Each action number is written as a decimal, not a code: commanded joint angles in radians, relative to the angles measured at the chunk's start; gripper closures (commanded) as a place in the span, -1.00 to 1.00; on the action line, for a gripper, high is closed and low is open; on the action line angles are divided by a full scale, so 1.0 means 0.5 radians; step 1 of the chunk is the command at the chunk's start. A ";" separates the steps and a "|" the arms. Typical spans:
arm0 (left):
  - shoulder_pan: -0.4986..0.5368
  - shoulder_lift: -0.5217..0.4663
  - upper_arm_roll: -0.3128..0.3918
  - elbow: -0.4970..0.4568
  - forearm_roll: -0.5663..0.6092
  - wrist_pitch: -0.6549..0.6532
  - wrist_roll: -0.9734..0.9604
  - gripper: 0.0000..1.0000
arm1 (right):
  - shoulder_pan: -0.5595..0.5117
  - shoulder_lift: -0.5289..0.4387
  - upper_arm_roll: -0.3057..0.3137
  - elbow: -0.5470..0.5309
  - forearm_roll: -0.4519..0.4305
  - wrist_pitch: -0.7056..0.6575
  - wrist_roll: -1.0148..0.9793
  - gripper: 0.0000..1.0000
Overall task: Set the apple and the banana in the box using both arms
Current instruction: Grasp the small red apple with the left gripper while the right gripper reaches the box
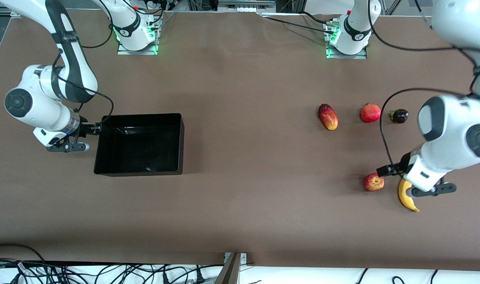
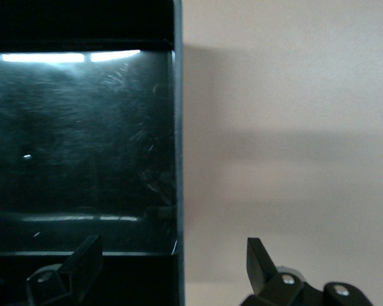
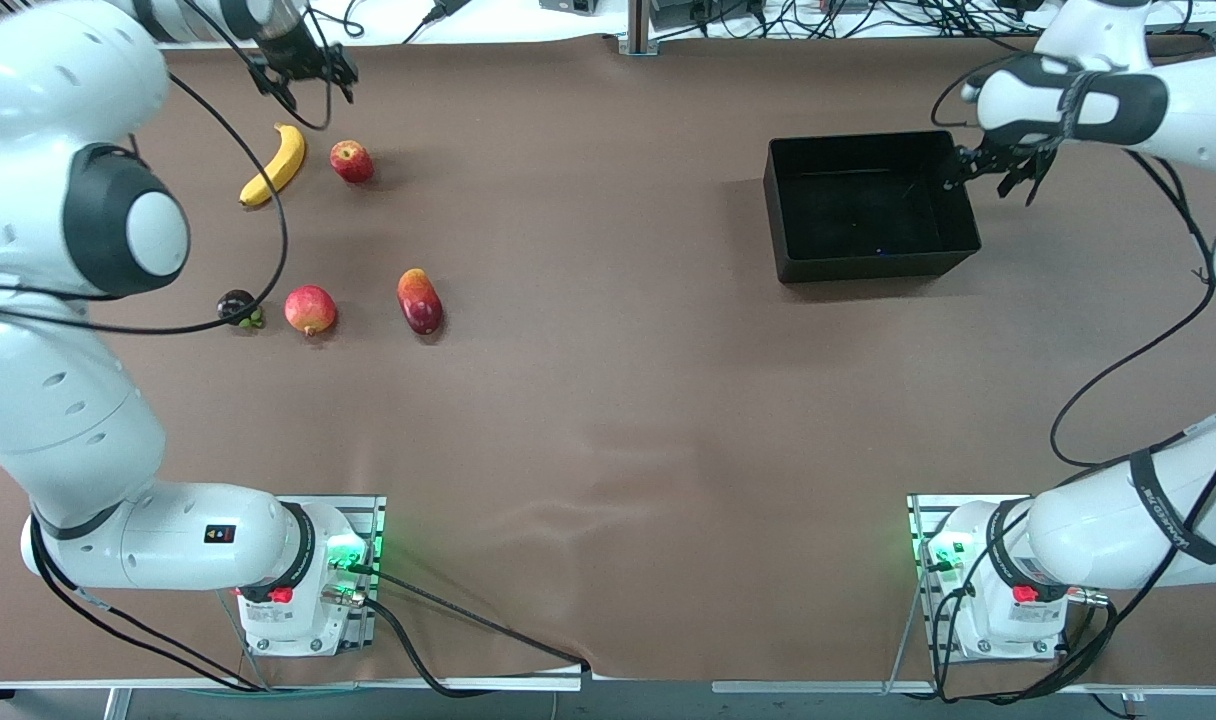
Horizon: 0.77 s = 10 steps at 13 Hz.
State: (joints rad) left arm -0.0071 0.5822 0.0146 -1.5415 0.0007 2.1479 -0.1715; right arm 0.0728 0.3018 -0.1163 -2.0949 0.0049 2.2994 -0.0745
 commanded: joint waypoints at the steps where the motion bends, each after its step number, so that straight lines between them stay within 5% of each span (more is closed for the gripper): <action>1: 0.033 0.074 -0.020 -0.187 0.008 0.378 -0.013 -1.00 | -0.057 0.096 0.012 0.002 -0.013 0.101 -0.017 -0.84; 4: 0.033 0.115 -0.020 -0.414 0.005 0.757 -0.022 -1.00 | -0.075 0.120 0.012 -0.004 -0.013 0.098 -0.053 0.64; 5: 0.030 0.121 -0.020 -0.433 0.005 0.800 -0.031 -1.00 | -0.075 0.120 0.012 -0.004 -0.010 0.089 -0.051 1.00; 8: 0.030 0.188 -0.023 -0.448 0.005 0.947 -0.105 -1.00 | -0.075 0.096 0.015 0.026 0.009 0.003 -0.050 1.00; 9: 0.030 0.195 -0.023 -0.463 0.005 0.981 -0.120 -0.89 | -0.075 0.072 0.021 0.057 0.009 -0.042 -0.075 1.00; 10: 0.030 0.201 -0.023 -0.461 0.005 0.984 -0.126 -0.54 | -0.069 0.056 0.033 0.118 0.006 -0.161 -0.130 1.00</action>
State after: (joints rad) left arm 0.0042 0.6813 0.0088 -1.7583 0.0007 2.6101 -0.2139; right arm 0.0497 0.3650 -0.1163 -2.0736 0.0053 2.3070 -0.0944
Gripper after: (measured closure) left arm 0.048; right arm 0.846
